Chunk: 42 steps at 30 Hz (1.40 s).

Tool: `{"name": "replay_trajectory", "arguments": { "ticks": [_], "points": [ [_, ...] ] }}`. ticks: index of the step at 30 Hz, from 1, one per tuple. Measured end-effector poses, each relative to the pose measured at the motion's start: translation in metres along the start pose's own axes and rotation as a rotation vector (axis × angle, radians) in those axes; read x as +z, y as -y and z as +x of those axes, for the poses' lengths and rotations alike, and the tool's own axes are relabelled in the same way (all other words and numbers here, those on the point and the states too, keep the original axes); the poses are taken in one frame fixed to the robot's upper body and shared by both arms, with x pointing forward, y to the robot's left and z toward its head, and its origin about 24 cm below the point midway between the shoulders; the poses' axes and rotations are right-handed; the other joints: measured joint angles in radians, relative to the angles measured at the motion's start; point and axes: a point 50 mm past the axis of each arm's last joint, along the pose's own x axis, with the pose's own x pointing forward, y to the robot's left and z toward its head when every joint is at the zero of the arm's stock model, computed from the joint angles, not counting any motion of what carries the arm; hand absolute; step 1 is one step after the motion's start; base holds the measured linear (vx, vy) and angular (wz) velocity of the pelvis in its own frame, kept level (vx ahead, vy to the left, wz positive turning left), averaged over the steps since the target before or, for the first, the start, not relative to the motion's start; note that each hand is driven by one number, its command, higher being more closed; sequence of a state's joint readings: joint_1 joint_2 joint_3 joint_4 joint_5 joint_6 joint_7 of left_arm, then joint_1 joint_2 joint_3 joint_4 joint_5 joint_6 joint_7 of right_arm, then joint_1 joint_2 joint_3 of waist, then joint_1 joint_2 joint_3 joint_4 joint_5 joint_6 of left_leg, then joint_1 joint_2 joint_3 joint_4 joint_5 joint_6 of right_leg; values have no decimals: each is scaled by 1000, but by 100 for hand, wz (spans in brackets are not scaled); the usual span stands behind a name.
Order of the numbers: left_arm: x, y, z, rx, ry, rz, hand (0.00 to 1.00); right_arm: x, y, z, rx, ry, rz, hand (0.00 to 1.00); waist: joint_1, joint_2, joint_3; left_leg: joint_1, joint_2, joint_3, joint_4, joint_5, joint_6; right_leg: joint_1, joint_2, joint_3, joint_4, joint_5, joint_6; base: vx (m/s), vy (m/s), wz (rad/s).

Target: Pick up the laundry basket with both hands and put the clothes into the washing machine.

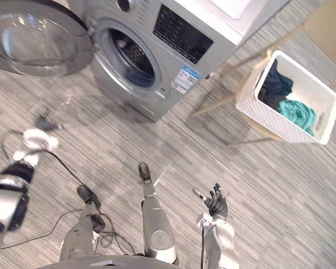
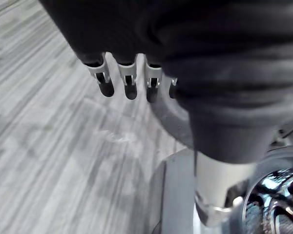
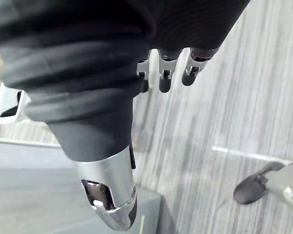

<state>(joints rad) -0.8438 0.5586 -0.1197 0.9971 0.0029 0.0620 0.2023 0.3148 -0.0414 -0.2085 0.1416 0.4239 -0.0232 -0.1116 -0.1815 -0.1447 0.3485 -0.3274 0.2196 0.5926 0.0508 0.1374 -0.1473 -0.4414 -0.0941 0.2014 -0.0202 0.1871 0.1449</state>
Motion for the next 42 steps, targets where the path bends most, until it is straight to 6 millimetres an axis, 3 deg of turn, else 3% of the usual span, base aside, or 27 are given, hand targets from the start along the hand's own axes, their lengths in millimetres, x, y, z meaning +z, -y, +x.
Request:
{"name": "replay_trajectory", "arguments": {
  "ticks": [2, 3, 4, 7, 14, 23, 30, 33, 37, 42],
  "points": [
    [24, -8, 5, 31, 54, -40, 0, -5, -1, -14, 8, -8, 32, 0, 21, 13, 9, -92, 113, 8, 231, -107, -8, -6, 37, -11, 2, 1, -1, -41, -140, -26],
    [44, -15, 6, 55, 111, -88, 0, -3, -4, -19, 27, 6, 42, 0, 37, 34, 22, -146, 200, 11, 365, -175, -6, -6, 75, -22, 8, 1, -1, -38, -85, -45],
    [67, -22, 6, 84, 183, -141, 0, -1, -7, -22, 42, 19, 63, 0, 50, 43, 27, -183, 247, 4, 439, -221, -2, -17, 97, -23, 12, 1, -1, -30, -59, -37],
    [100, -26, 2, 108, 294, -210, 0, -1, -18, -24, 76, 29, 90, 0, 50, 52, 33, -238, 279, -21, 510, -272, 3, -35, 102, -45, 14, 2, -2, 17, -22, -2],
    [95, -15, 1, 105, 262, -281, 0, -4, -22, -30, 117, 15, 123, 0, 94, 68, 42, -249, 283, -11, 535, -276, 32, -46, 98, -62, 40, 2, -2, 66, -27, 1],
    [82, 11, -3, 48, 220, -285, 0, -5, -17, -32, 125, 9, 126, 0, 99, 73, 40, -242, 273, -26, 526, -274, 41, -19, 90, -105, 45, -28, -15, 17, -60, 10],
    [41, 30, -9, 16, 113, -288, 0, -4, -12, -32, 123, 10, 101, 0, 100, 97, 25, -217, 266, -42, 522, -269, 40, 6, 87, -122, 69, -46, -27, -13, -77, 7],
    [2, 52, -24, -31, 21, -285, 0, -4, -12, -32, 122, 5, 98, 0, 104, 101, 8, -148, 234, -44, 483, -254, 41, 56, 67, -137, 97, -86, -32, 20, -54, 25],
    [-59, 80, -60, -98, -115, -304, 0, -11, -7, -29, 103, -29, 83, 0, 126, 109, -43, -40, 146, -50, 362, -210, 44, 113, 15, -179, 163, -155, -32, 48, -30, 45],
    [-149, 83, -119, -87, -384, -416, 0, -37, 18, -19, -18, -151, 54, 0, 129, 136, -112, 106, 12, -110, 158, -104, 43, 222, -61, -262, 199, -226, -25, 64, -24, 63]
  ]
}}
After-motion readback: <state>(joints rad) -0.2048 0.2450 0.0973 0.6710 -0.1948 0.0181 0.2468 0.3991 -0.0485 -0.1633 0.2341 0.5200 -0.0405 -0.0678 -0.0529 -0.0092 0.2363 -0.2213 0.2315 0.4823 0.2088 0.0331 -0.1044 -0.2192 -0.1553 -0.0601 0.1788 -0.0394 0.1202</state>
